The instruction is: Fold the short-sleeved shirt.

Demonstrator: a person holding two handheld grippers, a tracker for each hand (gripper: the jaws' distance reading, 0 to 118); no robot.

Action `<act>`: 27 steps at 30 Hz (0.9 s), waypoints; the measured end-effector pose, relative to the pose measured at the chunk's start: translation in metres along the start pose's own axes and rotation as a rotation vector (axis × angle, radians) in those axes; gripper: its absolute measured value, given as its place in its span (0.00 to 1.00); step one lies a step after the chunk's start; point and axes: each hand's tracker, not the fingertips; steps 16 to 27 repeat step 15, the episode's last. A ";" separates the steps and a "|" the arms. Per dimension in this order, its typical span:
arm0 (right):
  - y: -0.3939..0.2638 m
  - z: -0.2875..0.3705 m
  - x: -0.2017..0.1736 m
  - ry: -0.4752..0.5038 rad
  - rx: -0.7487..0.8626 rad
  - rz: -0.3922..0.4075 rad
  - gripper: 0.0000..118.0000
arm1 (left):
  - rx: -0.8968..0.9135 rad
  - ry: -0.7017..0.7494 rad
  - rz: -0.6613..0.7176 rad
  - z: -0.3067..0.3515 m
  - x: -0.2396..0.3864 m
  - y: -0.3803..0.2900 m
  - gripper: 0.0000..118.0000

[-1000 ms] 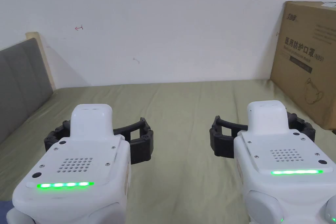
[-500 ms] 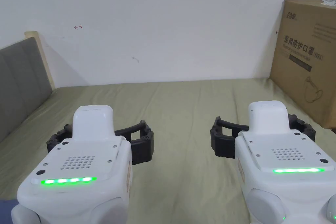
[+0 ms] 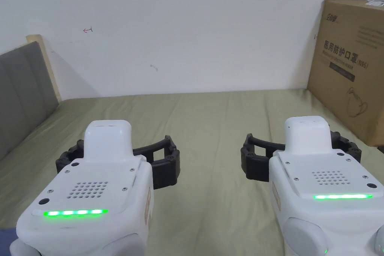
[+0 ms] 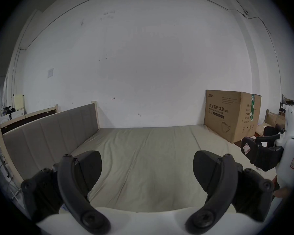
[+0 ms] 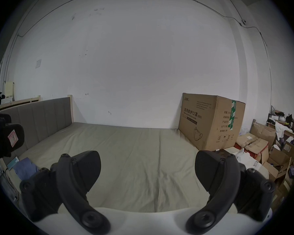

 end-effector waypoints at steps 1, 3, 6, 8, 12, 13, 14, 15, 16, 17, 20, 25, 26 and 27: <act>0.000 0.002 0.001 0.005 0.009 -0.012 0.95 | 0.006 -0.010 0.002 0.000 -0.001 -0.001 0.94; 0.001 0.004 0.002 0.013 0.022 -0.028 0.95 | 0.013 -0.011 -0.005 0.002 -0.001 -0.002 0.94; 0.002 0.004 0.002 0.009 0.023 -0.016 0.95 | 0.038 0.010 -0.030 0.005 0.000 -0.005 0.94; 0.002 0.003 0.001 0.004 0.021 -0.011 0.95 | 0.047 0.016 -0.029 0.005 0.000 -0.005 0.94; 0.002 0.003 0.000 0.016 0.016 -0.025 0.95 | 0.039 -0.038 0.034 0.003 -0.008 -0.003 0.94; 0.002 0.003 0.000 0.016 0.013 -0.021 0.95 | 0.038 -0.036 0.040 0.003 -0.009 -0.003 0.94; 0.001 0.002 -0.001 0.013 0.010 -0.015 0.95 | 0.039 -0.030 0.035 0.003 -0.008 -0.003 0.94; 0.001 0.002 -0.002 0.012 0.010 -0.009 0.95 | 0.042 -0.021 0.028 0.002 -0.008 -0.003 0.94; 0.001 0.002 -0.002 0.012 0.010 -0.009 0.95 | 0.042 -0.021 0.028 0.002 -0.008 -0.003 0.94; 0.001 0.002 -0.002 0.012 0.010 -0.009 0.95 | 0.042 -0.021 0.028 0.002 -0.008 -0.003 0.94; 0.001 0.002 -0.002 0.012 0.010 -0.009 0.95 | 0.042 -0.021 0.028 0.002 -0.008 -0.003 0.94; 0.001 0.002 -0.002 0.012 0.010 -0.009 0.95 | 0.042 -0.021 0.028 0.002 -0.008 -0.003 0.94; 0.001 0.002 -0.002 0.012 0.010 -0.009 0.95 | 0.042 -0.021 0.028 0.002 -0.008 -0.003 0.94; 0.001 0.002 -0.002 0.012 0.010 -0.009 0.95 | 0.042 -0.021 0.028 0.002 -0.008 -0.003 0.94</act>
